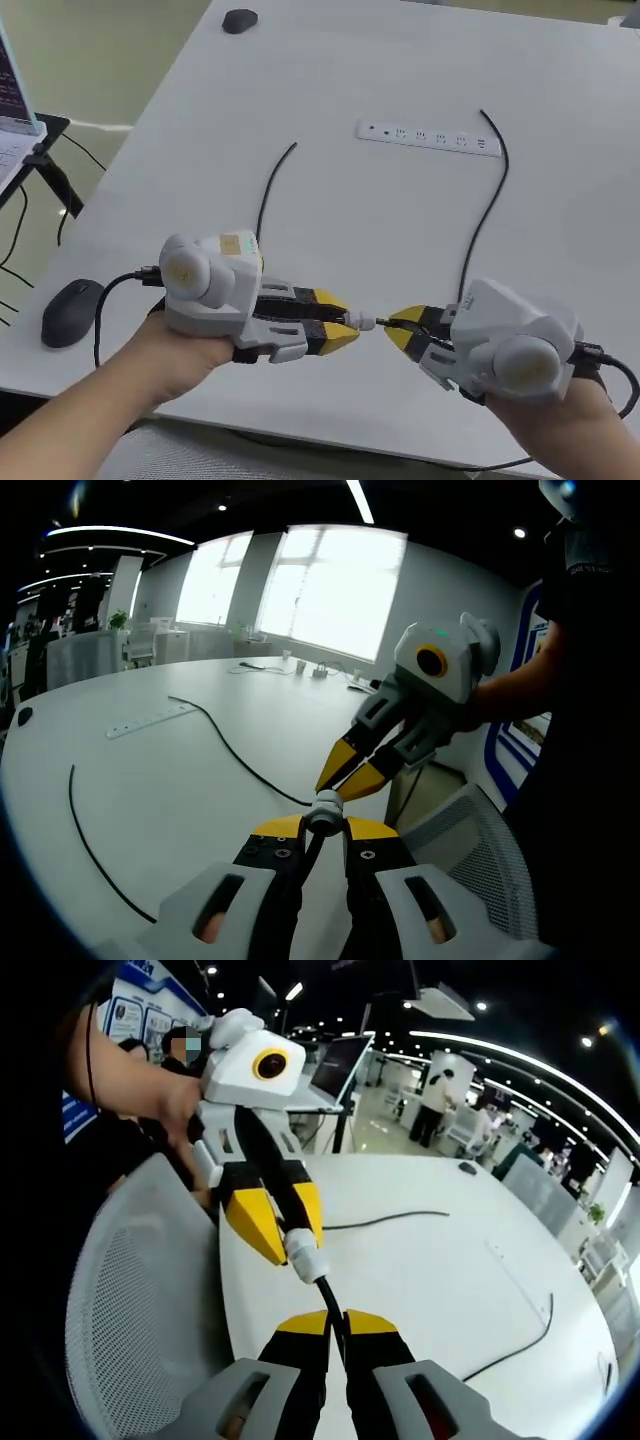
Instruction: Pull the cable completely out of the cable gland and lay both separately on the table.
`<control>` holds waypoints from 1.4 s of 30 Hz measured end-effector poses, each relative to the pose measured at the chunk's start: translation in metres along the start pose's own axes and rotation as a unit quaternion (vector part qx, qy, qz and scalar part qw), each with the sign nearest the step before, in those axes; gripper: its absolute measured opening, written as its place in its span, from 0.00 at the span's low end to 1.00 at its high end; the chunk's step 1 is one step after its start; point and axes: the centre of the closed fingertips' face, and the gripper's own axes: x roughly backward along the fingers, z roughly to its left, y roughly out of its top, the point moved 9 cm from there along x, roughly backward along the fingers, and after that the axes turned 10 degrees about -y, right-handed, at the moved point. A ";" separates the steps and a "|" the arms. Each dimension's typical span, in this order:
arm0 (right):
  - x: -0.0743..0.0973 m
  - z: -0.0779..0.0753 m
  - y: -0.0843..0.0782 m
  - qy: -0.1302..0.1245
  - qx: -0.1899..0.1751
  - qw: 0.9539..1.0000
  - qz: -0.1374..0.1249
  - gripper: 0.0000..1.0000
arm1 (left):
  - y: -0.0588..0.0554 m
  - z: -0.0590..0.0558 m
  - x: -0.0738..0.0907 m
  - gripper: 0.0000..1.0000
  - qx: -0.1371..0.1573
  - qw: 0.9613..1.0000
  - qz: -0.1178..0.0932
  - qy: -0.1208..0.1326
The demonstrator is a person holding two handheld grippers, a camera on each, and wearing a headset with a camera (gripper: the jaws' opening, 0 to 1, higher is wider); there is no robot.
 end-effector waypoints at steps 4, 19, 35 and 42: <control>0.000 -0.001 -0.001 -0.002 -0.011 1.000 0.001 0.00 | 0.000 0.000 -0.001 0.14 0.000 1.000 0.001 0.000; 0.002 -0.015 -0.022 -0.037 -0.086 0.995 0.033 0.00 | 0.004 0.001 0.001 0.14 0.006 1.000 -0.011 0.003; 0.001 -0.006 -0.037 -0.073 -0.184 0.977 0.079 0.00 | 0.000 -0.008 0.000 0.14 0.002 1.000 -0.007 0.008; 0.002 -0.002 -0.033 -0.081 -0.155 0.982 0.064 0.01 | -0.004 -0.008 0.006 0.15 0.008 1.000 -0.006 0.017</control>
